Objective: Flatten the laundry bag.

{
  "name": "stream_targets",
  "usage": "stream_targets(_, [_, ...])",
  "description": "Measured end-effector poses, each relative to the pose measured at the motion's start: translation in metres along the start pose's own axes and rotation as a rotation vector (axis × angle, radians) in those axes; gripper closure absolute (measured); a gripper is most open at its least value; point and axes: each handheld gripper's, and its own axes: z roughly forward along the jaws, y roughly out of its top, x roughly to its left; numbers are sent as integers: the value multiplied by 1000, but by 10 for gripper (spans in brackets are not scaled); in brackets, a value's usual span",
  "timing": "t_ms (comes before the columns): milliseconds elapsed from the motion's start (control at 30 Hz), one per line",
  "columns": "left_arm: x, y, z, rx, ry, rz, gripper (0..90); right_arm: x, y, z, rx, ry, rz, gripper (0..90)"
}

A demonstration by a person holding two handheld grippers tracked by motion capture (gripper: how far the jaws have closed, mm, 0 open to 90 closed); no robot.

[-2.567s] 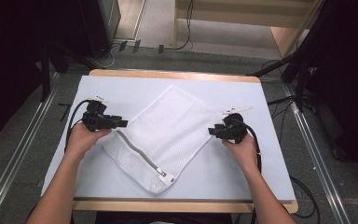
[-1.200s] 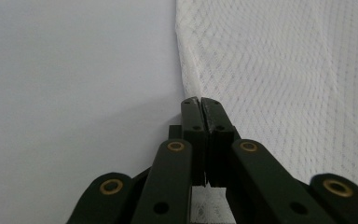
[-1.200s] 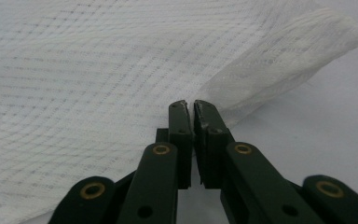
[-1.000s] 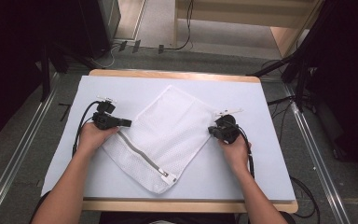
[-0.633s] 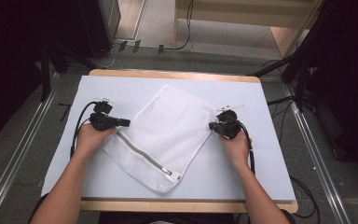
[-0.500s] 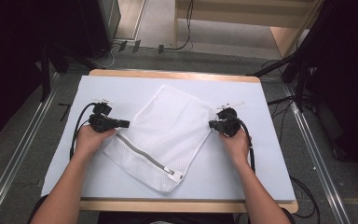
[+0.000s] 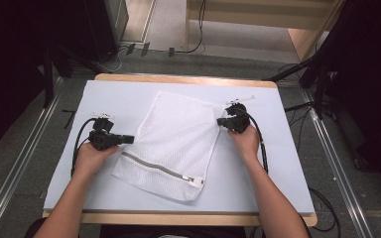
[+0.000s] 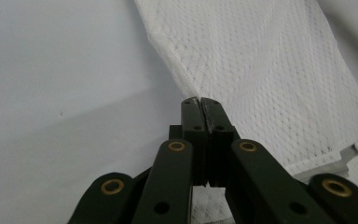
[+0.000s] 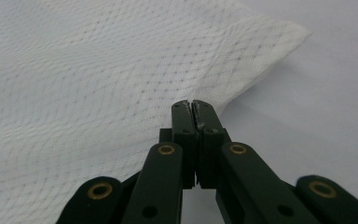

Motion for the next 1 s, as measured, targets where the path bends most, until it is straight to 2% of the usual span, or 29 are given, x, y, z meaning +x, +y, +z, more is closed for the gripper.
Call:
stream_targets(133, [-8,-7,-1,13,-5,10,900,-3,9,9,-3,8,10,900])
stream_targets(233, [-14,-10,1,40,-21,27,898,-4,15,17,-2,1,-5,900])
stream_targets(300, [-16,-11,4,49,-25,31,897,-4,18,23,3,-20,-20,897])
stream_targets(400, [-16,-11,7,61,-23,25,896,-4,17,27,-4,-17,-19,874])
stream_targets(467, [-14,-11,9,68,-26,24,896,-3,17,24,-2,-16,-23,826])
stream_targets(567, [-13,-9,10,66,-31,18,896,-4,16,16,-5,7,9,759])
stream_targets(733, [-13,-6,11,66,-30,30,894,2,5,-2,-32,15,0,689])
stream_targets(1000, [-12,-1,14,78,-27,34,892,26,-24,-22,-18,43,-16,673])
